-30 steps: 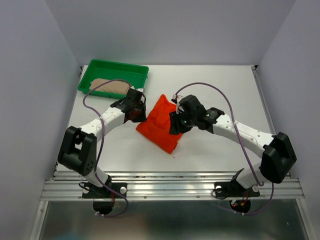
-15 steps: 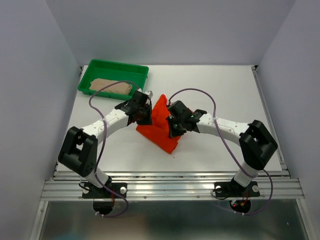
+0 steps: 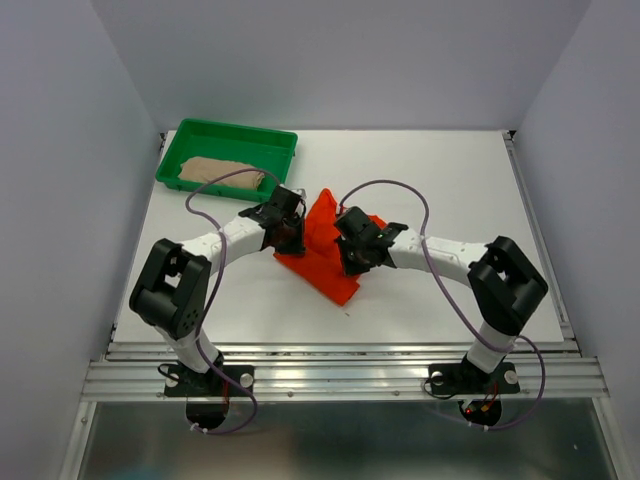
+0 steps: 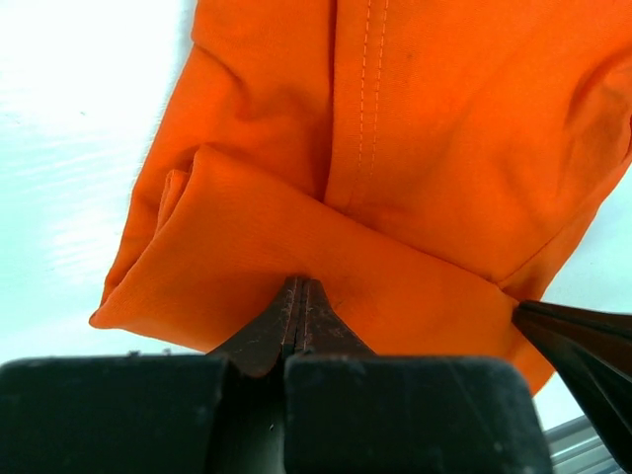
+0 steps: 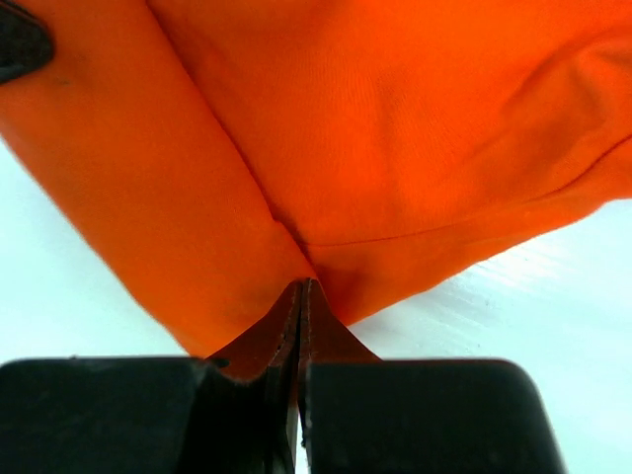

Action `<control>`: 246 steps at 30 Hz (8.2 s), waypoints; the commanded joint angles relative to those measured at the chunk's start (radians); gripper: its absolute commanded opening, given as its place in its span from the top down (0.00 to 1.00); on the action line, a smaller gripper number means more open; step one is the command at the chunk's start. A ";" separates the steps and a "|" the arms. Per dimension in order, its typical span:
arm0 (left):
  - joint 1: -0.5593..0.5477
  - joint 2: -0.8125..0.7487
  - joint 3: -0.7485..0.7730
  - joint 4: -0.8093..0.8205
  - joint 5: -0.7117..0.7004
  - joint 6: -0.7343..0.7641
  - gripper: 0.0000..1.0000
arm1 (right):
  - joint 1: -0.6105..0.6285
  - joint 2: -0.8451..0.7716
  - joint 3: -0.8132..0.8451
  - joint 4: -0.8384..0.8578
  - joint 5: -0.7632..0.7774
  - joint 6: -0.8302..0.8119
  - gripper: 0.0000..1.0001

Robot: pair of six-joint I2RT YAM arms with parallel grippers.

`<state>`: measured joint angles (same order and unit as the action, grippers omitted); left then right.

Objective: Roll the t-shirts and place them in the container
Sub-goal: Roll the T-shirt to the center of the board.

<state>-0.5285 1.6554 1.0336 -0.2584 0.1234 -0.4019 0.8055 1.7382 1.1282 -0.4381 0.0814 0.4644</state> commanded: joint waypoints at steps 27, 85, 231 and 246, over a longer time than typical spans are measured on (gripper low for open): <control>0.045 -0.098 -0.061 -0.021 -0.218 -0.074 1.00 | 0.069 0.034 0.094 0.096 0.069 -0.024 0.99; 0.259 -0.459 0.023 -0.203 -0.280 -0.057 1.00 | 0.449 0.218 0.150 0.156 0.667 -0.541 0.30; 0.007 -0.201 -0.035 -0.044 -0.057 0.000 1.00 | -0.270 0.274 -0.209 1.070 -1.154 0.706 0.99; -0.004 -0.089 -0.017 0.037 -0.014 -0.003 1.00 | -0.270 0.273 -0.205 0.937 -1.082 0.587 0.95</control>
<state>-0.5217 1.5585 0.9714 -0.2592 0.0879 -0.4118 0.5423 2.0335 0.9211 0.5266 -1.0252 1.1019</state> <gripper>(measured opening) 0.019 0.113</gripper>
